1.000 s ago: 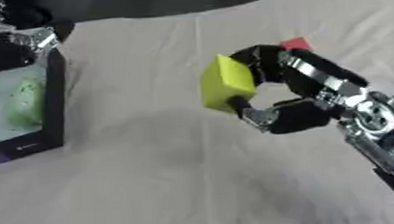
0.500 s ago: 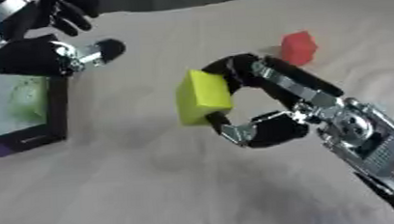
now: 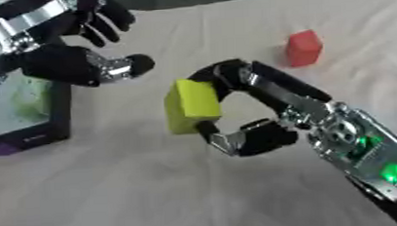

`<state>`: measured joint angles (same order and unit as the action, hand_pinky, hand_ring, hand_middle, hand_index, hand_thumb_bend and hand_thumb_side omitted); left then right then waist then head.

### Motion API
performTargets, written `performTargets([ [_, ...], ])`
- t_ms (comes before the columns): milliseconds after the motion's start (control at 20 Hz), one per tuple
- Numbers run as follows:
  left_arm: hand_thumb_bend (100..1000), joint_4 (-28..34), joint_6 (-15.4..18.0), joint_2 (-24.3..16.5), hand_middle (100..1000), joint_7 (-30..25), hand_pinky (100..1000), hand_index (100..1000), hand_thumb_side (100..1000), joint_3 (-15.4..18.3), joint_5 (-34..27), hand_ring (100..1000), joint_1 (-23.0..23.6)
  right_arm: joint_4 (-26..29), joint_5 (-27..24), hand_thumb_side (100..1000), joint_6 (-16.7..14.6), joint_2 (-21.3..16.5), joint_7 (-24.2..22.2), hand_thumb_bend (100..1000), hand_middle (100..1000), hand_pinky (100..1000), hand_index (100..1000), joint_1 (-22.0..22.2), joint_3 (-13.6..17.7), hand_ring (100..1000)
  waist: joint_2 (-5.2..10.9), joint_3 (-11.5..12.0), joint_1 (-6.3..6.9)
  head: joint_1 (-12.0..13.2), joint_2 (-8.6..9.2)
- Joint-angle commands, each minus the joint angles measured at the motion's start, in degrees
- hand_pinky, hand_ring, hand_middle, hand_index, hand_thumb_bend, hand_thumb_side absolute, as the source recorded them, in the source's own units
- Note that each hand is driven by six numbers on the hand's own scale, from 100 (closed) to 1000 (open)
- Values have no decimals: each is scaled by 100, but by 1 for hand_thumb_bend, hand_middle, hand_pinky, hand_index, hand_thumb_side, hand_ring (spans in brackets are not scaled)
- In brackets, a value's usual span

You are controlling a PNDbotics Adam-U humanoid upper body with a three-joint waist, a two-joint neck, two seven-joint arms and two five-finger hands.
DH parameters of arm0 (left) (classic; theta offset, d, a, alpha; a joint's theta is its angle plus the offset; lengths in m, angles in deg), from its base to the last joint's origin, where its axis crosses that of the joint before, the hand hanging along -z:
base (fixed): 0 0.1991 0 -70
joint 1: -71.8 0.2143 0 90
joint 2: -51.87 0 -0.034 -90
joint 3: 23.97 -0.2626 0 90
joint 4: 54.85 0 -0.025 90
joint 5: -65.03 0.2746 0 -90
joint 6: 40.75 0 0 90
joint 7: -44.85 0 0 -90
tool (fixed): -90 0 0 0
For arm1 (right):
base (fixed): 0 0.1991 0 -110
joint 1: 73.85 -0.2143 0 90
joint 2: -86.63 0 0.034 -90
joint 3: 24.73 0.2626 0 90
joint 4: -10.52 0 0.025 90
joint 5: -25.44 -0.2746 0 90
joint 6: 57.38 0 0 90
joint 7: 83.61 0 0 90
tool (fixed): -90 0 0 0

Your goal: Pick up the objects with one hand, pass them to the other hand, and then place them into the box on the other side of the table.

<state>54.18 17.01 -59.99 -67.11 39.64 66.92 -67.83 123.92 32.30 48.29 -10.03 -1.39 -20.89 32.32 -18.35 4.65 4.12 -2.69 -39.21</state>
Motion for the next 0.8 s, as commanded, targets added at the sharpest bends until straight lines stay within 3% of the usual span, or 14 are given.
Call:
performTargets([
  [50,554,-34,-38,-29,738,-269,767,816,419,-129,189,750,-146,119,126,100,71,34,-60,100,563,692,688,-106,-30,691,203,9,-7,-15,-45],
  [200,549,-129,-64,37,749,-559,779,830,443,-233,388,762,-208,119,213,100,196,59,-5,100,563,690,688,-127,-52,691,211,8,-5,-39,-59],
  [500,531,-367,-250,195,749,-798,782,830,361,-349,970,767,-310,119,310,113,614,186,254,100,563,679,689,-205,-132,691,223,9,-3,-65,-73],
  [550,442,-415,-296,213,743,-795,777,820,271,-381,1068,762,-312,119,296,111,710,216,328,100,563,677,689,-226,-144,690,224,6,-3,-73,-69],
  [650,406,-476,-339,247,744,-739,778,814,131,-425,1232,763,-304,119,303,117,862,267,455,100,567,677,690,-273,-188,693,223,7,-4,-92,-70],
  [800,385,-585,-318,269,747,-760,779,815,158,-481,1365,766,-278,119,339,117,989,335,500,100,566,675,689,-312,-255,692,217,5,-4,-111,-69],
])
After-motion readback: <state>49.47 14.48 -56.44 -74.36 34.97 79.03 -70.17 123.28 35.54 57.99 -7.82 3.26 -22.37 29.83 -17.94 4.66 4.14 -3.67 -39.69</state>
